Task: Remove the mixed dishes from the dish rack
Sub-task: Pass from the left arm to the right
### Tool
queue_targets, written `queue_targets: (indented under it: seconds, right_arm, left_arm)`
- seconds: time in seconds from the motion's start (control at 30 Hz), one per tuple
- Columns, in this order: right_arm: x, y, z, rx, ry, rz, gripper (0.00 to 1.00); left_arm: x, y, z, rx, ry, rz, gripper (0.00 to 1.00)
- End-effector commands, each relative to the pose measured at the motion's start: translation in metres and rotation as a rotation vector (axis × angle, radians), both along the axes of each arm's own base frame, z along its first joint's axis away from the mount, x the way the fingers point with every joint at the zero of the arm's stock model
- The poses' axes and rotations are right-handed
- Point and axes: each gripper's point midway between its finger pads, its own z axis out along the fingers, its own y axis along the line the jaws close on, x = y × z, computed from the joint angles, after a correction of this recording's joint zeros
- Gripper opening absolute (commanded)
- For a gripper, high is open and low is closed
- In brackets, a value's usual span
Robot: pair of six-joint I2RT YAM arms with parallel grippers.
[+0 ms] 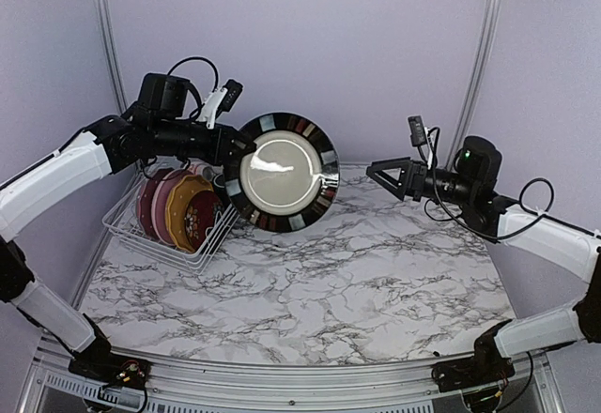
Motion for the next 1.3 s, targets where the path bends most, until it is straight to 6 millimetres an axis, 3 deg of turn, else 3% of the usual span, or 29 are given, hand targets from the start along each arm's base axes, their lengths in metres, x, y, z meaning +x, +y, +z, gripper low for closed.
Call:
queue_targets:
  seconds: [0.0, 0.37, 0.63, 0.7, 0.83, 1.0, 1.03, 1.13, 1.27]
  right_arm:
    - [-0.018, 0.015, 0.005, 0.009, 0.009, 0.099, 0.94]
    - [-0.028, 0.033, -0.018, -0.031, 0.076, 0.156, 0.76]
    - [-0.028, 0.042, -0.026, -0.041, 0.095, 0.161, 0.44]
    - [-0.027, 0.042, -0.027, -0.04, 0.098, 0.162, 0.32]
    - [-0.026, 0.043, -0.028, -0.036, 0.114, 0.154, 0.0]
    - [-0.026, 0.041, -0.023, -0.017, 0.119, 0.142, 0.0]
    - [-0.025, 0.04, -0.021, -0.012, 0.12, 0.133, 0.0]
    - [-0.022, 0.038, -0.019, -0.006, 0.128, 0.104, 0.0]
    - [-0.016, 0.035, -0.019, -0.01, 0.148, 0.064, 0.0]
  left_arm:
    - [-0.014, -0.026, 0.063, -0.196, -0.144, -0.133, 0.0]
    - [-0.032, -0.051, 0.053, -0.224, -0.122, -0.238, 0.0]
    - [-0.034, -0.059, 0.048, -0.246, -0.091, -0.256, 0.0]
    - [-0.033, -0.06, 0.045, -0.24, -0.087, -0.251, 0.0]
    - [-0.028, -0.058, 0.04, -0.229, -0.084, -0.224, 0.0]
    - [-0.019, -0.053, 0.033, -0.21, -0.095, -0.159, 0.0]
    - [-0.017, -0.051, 0.032, -0.205, -0.099, -0.148, 0.02]
    - [-0.013, -0.046, 0.032, -0.196, -0.114, -0.11, 0.22]
    - [-0.006, -0.036, 0.031, -0.187, -0.141, -0.04, 0.66]
